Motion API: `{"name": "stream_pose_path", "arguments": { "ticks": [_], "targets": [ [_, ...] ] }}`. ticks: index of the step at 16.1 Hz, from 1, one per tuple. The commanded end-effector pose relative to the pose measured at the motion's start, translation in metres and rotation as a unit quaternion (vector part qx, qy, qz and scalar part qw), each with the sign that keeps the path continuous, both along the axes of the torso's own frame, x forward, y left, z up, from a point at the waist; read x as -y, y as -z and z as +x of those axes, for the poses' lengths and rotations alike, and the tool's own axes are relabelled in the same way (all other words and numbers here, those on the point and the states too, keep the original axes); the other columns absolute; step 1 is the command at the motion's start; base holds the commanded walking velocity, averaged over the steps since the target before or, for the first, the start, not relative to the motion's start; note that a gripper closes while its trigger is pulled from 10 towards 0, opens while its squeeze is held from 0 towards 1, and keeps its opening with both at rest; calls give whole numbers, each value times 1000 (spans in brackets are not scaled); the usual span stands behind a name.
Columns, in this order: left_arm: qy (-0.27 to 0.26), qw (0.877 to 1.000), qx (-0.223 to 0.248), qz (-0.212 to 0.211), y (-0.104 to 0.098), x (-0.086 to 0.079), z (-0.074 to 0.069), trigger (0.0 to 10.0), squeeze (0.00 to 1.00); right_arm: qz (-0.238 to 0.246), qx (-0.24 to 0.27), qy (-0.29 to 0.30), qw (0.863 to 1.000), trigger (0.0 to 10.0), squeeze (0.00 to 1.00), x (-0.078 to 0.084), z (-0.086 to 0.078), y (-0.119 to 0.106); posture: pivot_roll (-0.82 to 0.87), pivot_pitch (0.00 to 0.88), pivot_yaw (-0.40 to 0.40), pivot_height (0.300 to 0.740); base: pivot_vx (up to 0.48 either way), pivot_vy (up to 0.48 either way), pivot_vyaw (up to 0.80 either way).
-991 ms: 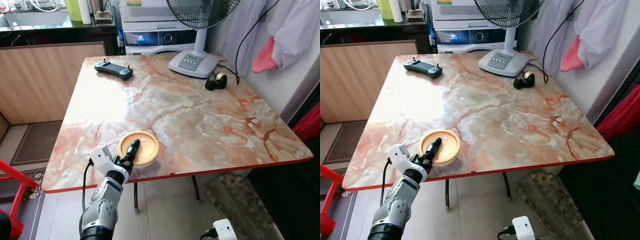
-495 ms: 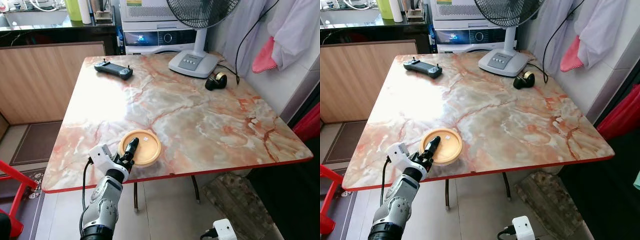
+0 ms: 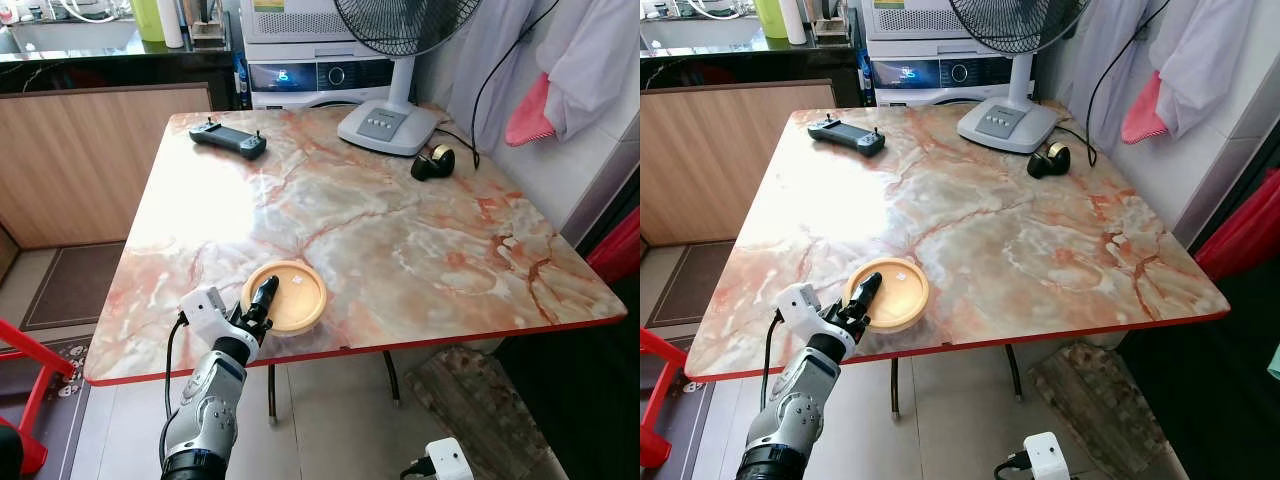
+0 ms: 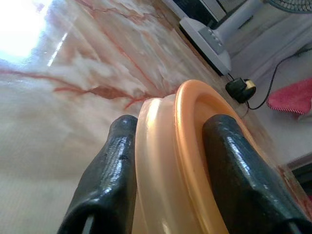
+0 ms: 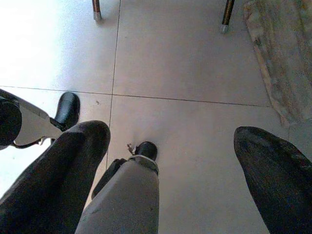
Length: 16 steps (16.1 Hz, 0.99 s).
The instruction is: Restocking fridge
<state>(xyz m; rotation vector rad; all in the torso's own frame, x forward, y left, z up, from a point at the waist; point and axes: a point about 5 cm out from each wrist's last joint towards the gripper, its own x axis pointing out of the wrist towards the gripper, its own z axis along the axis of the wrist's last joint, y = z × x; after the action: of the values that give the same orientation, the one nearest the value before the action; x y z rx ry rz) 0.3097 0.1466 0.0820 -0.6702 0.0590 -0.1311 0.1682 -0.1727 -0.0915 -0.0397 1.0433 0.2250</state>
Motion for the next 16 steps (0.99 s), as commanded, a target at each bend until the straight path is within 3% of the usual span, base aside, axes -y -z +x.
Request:
{"name": "stream_pose_path", "arguments": {
  "ticks": [1, 6, 8, 13, 15, 16],
  "targets": [
    [11, 1000, 9, 13, -5, 3, 2, 0, 0, -2, -4, -2, 1000, 10000, 0, 0, -3, 1, 39, 0, -31, 740, 0, 0, 0],
    [10, 1000, 21, 15, -11, 4, 3, 0, 0, 0, -3, 1, 1000, 10000, 0, 0, -2, 1, 42, 0, -35, 740, 0, 0, 0],
    [7, 998, 52, 16, -26, 4, 3, 0, 0, 1, 0, 6, 1000, 10000, 0, 1, -1, 1, 46, 0, -40, 740, 0, 0, 0],
    [-11, 997, 73, 15, -40, -2, -1, 0, 0, 2, 0, 6, 1000, 10000, 0, 0, -1, 0, 50, 0, -39, 740, 0, 0, 0],
    [-10, 995, 89, 38, -50, -4, -3, 0, 0, 3, 0, 8, 1000, 10000, 0, -1, -1, 0, 51, 0, -31, 740, 0, 0, 0],
    [-28, 991, 94, 96, -55, -14, -6, 863, 0, 6, 1, 11, 1000, 10000, 0, -2, -1, 0, 45, 0, -21, 740, 0, 0, 0]
  ]
}}
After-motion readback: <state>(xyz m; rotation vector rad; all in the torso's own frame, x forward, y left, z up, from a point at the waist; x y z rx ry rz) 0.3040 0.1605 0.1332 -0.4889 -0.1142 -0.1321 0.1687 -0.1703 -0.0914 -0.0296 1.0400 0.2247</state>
